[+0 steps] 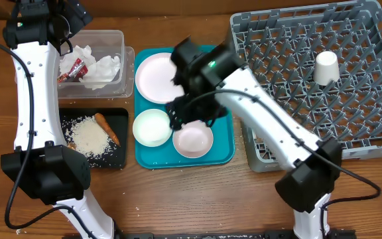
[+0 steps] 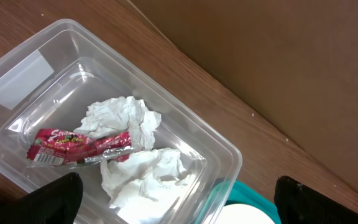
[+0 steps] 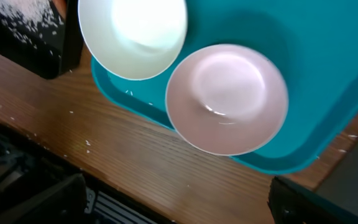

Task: Sort waste into correct bins and load items into the dishwasher
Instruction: 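Move the right gripper back over the pink bowl on the teal tray, then grasp the rim of the pink bowl with the right gripper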

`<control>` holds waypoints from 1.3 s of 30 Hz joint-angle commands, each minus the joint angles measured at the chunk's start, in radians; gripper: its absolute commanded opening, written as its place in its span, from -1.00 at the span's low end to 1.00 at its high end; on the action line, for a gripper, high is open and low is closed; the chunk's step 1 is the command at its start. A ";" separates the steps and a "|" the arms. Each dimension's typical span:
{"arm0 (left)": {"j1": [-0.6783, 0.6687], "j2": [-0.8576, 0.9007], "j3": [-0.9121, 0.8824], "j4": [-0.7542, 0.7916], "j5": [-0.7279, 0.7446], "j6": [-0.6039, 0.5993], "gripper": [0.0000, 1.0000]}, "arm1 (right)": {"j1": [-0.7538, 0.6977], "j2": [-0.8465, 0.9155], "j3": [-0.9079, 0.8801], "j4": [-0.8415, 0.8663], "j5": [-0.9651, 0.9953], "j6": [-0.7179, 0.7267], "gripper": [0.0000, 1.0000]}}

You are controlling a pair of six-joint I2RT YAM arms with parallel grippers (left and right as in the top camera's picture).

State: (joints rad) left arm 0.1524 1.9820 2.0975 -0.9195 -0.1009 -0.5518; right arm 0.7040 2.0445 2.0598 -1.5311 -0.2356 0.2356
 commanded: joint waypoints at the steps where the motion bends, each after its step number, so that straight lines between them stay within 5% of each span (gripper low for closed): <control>1: -0.002 -0.018 0.012 0.001 0.001 -0.013 1.00 | 0.039 0.005 -0.084 0.062 -0.009 0.001 0.76; 6: -0.002 -0.018 0.012 0.001 0.001 -0.013 1.00 | 0.075 0.005 -0.232 0.206 0.011 0.001 0.19; 9: -0.002 -0.018 0.012 0.001 0.001 -0.013 1.00 | 0.084 0.006 -0.319 0.284 0.027 0.000 0.03; 39: -0.002 -0.018 0.012 0.001 0.001 -0.013 1.00 | 0.165 0.031 -0.431 0.408 0.079 -0.007 -0.08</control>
State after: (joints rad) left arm 0.1524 1.9820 2.0975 -0.9195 -0.1009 -0.5518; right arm 0.8707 2.0609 1.6341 -1.1286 -0.1715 0.2348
